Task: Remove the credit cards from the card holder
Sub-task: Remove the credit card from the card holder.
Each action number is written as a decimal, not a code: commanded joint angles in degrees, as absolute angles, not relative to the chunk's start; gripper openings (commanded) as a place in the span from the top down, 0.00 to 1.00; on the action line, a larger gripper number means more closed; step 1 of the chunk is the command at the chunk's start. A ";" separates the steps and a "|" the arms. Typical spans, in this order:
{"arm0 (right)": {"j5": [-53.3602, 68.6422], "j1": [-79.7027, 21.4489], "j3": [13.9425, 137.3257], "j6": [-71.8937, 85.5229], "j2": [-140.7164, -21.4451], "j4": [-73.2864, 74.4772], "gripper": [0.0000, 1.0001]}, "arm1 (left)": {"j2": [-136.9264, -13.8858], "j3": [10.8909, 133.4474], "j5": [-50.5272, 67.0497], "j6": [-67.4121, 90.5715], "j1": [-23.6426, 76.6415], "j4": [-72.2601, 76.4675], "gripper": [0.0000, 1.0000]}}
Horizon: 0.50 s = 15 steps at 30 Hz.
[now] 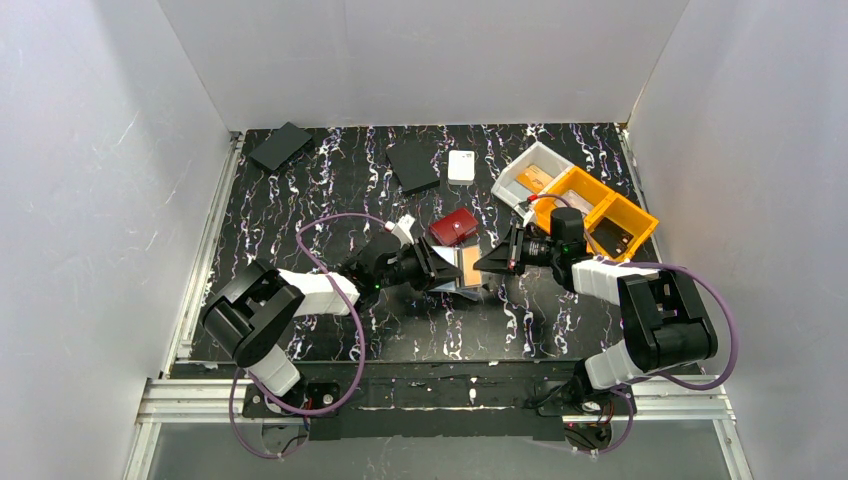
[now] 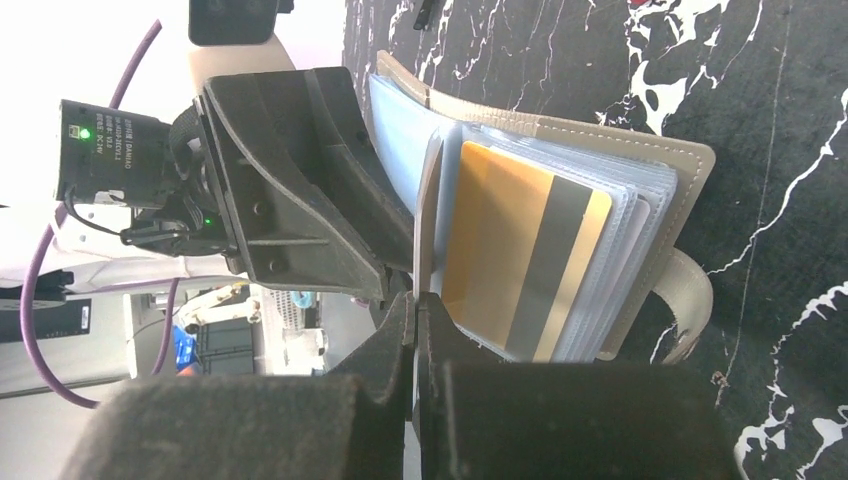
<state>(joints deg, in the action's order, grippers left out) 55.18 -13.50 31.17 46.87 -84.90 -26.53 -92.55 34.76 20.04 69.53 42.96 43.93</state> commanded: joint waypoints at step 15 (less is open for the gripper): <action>57.95 -15.84 33.23 43.68 -84.77 -23.60 0.99 | -90.99 36.84 20.35 72.79 43.24 53.17 0.71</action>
